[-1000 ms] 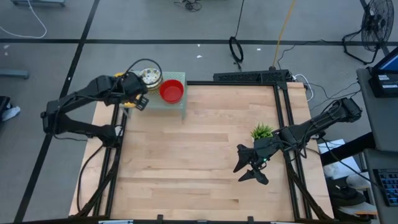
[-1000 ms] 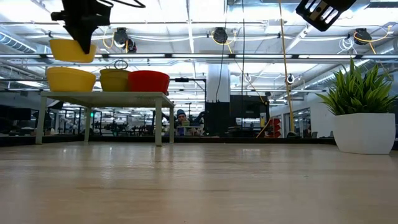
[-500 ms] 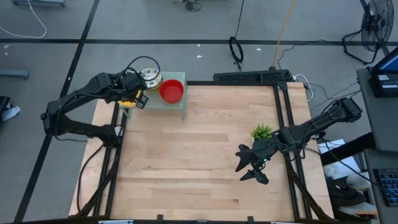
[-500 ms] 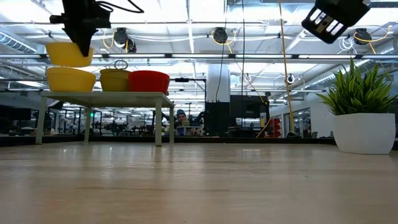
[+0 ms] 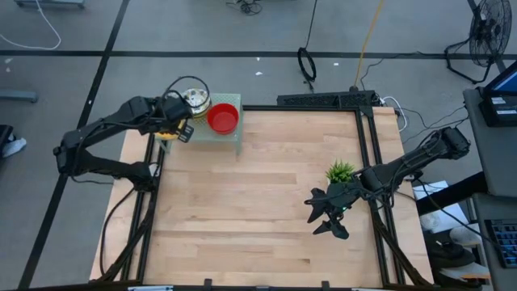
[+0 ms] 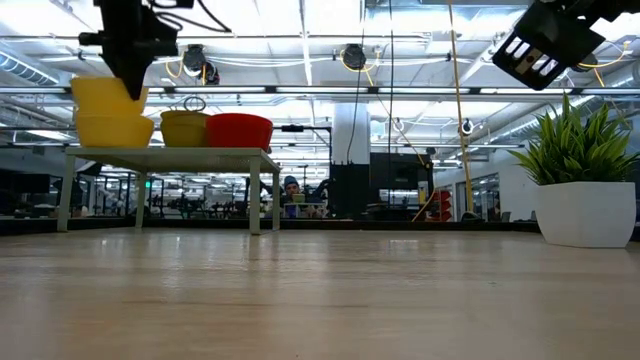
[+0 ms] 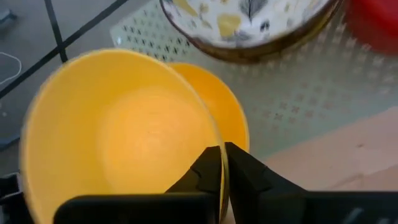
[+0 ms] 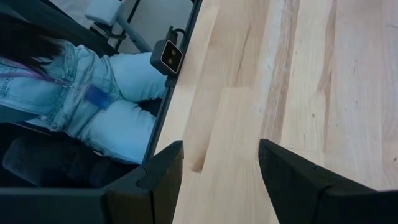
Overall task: Pick & Place Mini bowls
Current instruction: Stack the yellow bowl on the yellow bowl on the shelf
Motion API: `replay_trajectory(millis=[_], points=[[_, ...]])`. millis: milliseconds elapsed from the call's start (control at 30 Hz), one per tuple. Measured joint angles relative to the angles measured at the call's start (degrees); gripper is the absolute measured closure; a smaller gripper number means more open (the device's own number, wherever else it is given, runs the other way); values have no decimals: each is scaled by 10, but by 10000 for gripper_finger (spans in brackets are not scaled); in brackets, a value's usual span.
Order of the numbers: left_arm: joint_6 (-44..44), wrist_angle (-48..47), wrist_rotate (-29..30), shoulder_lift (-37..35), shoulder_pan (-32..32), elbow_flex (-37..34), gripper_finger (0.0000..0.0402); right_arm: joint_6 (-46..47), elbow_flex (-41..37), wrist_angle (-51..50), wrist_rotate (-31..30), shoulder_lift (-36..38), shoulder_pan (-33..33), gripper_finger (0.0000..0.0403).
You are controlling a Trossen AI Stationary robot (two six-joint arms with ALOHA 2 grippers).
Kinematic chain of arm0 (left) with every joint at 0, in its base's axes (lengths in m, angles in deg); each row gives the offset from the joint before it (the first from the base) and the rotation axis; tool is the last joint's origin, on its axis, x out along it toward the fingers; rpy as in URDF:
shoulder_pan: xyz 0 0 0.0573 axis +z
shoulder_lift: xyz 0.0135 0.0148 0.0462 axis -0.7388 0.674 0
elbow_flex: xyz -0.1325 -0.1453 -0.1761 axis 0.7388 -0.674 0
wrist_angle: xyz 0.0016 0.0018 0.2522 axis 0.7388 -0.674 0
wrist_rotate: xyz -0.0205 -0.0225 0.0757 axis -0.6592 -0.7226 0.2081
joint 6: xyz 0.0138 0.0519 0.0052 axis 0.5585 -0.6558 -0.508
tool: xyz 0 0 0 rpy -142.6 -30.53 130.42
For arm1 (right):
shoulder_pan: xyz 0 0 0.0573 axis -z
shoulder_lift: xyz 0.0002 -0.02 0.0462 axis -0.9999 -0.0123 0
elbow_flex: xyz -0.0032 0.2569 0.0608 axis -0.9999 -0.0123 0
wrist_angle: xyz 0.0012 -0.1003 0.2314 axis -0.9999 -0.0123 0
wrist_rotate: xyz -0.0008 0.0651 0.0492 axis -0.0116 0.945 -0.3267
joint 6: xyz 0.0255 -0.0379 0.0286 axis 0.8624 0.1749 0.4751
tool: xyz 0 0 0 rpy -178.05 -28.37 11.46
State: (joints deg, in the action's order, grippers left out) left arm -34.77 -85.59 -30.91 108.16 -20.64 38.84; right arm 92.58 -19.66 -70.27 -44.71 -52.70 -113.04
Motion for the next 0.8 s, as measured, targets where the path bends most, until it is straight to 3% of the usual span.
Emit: replay_trajectory(millis=[167, 567, 800], points=[[-19, 26, -9, 0, 0, -47, 395, 0, 0, 7, 0, 0, 0, 206], [-31, 69, -25, 0, 0, -61, 365, 0, 0, 35, 0, 0, 0, 206], [-28, 69, -20, 0, 0, -61, 313, 0, 0, 35, 0, 0, 0, 206]])
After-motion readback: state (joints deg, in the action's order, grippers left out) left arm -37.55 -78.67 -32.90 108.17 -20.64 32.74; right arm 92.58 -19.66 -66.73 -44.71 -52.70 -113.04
